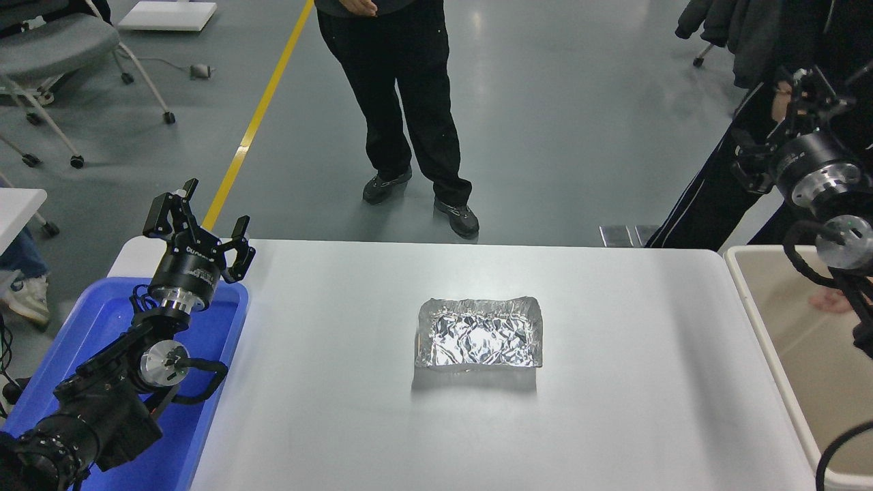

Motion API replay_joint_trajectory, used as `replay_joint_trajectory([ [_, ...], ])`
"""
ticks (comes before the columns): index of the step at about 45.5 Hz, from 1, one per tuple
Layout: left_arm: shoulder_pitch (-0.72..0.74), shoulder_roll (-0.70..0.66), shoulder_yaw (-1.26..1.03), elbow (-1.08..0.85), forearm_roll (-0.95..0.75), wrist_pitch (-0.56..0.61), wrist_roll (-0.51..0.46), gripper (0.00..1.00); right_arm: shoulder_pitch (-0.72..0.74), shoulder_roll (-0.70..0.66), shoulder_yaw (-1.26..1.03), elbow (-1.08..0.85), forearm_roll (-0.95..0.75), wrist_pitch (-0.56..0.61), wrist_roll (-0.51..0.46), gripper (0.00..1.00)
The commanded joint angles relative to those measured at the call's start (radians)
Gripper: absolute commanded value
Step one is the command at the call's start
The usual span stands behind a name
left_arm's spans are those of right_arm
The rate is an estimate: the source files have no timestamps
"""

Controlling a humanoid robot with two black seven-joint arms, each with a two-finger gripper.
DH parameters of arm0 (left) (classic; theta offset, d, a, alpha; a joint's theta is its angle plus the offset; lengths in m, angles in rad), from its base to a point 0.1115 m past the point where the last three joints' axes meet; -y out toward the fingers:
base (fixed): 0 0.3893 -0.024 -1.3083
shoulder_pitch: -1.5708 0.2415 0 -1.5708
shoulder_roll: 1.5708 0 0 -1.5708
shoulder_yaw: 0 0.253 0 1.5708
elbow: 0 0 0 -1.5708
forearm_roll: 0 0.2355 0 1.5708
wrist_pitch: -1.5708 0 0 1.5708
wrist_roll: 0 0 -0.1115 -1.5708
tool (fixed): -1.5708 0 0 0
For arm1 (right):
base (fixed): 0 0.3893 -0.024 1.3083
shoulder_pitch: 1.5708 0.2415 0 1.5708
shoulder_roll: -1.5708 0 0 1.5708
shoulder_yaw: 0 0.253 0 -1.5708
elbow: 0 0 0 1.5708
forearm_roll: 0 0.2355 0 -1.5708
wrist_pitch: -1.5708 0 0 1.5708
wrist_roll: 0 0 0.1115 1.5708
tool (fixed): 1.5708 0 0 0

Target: Dispose of the paper cup in the dustbin

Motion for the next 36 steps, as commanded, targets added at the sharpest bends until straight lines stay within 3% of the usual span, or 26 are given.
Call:
replay_joint_trajectory([
  [1,0.0,0.0,0.0,0.0,0.0,0.0,0.0,1.0,-0.144,0.07,0.036,0.0,-0.001,0.053,0.089,0.99],
  [18,0.0,0.0,0.0,0.001,0.0,0.0,0.0,1.0,-0.224,0.132,0.035,-0.002,-0.001,0.054,0.154,0.99],
  [36,0.0,0.0,0.0,0.0,0.0,0.0,0.0,1.0,-0.247,0.148,0.036,0.0,-0.001,0.054,0.157,0.99],
])
